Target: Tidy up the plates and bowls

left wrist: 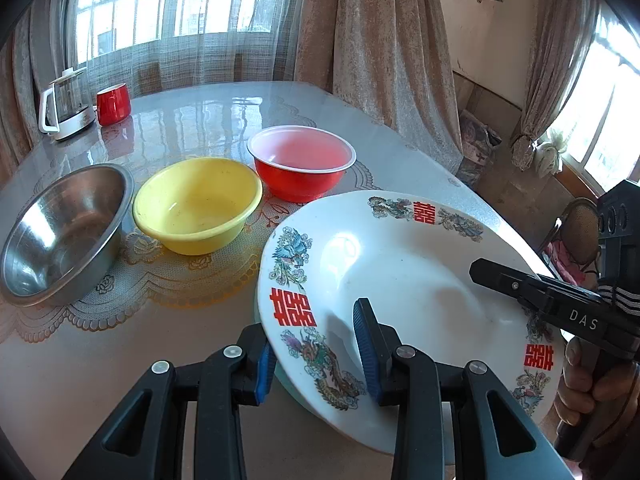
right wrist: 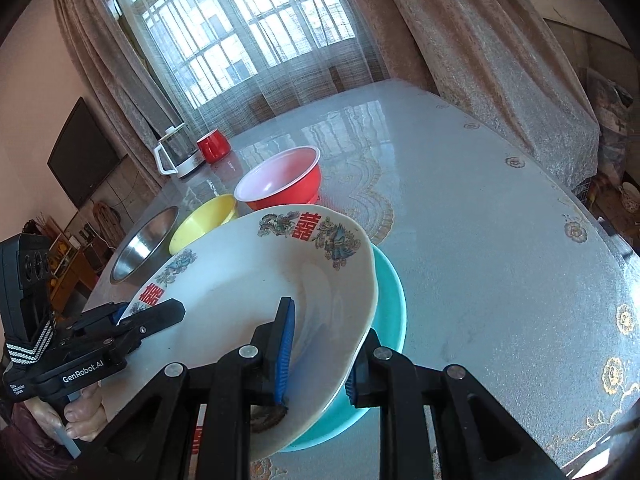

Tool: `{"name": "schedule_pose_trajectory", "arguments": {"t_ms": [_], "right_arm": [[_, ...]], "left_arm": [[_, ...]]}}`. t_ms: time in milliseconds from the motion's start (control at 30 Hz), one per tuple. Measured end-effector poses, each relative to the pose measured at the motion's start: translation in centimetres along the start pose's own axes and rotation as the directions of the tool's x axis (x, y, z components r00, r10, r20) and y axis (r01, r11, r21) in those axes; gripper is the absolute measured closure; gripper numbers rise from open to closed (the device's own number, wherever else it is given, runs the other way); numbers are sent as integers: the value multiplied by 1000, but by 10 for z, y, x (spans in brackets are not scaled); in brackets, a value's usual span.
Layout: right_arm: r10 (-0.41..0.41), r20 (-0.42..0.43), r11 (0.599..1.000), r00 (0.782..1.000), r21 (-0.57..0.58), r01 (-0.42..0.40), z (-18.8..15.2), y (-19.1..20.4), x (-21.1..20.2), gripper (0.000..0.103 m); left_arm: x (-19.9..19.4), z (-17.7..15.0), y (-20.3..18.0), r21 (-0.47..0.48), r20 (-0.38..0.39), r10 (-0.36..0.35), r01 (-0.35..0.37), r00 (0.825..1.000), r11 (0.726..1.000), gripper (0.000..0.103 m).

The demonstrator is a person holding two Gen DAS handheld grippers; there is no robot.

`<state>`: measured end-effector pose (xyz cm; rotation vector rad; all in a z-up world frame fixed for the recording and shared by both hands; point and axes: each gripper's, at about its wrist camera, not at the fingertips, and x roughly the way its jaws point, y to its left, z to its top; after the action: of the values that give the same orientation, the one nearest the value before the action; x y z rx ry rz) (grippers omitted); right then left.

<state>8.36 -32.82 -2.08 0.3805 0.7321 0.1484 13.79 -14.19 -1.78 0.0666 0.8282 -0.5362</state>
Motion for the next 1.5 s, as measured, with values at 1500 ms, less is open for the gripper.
{"name": "schedule_pose_trajectory", "arguments": {"t_ms": [1500], "right_arm": [[-152, 107, 988, 983, 11, 151, -24, 2, -4, 82]], "left_arm": [[-3, -15, -8, 17, -7, 139, -139, 990, 990, 67]]}}
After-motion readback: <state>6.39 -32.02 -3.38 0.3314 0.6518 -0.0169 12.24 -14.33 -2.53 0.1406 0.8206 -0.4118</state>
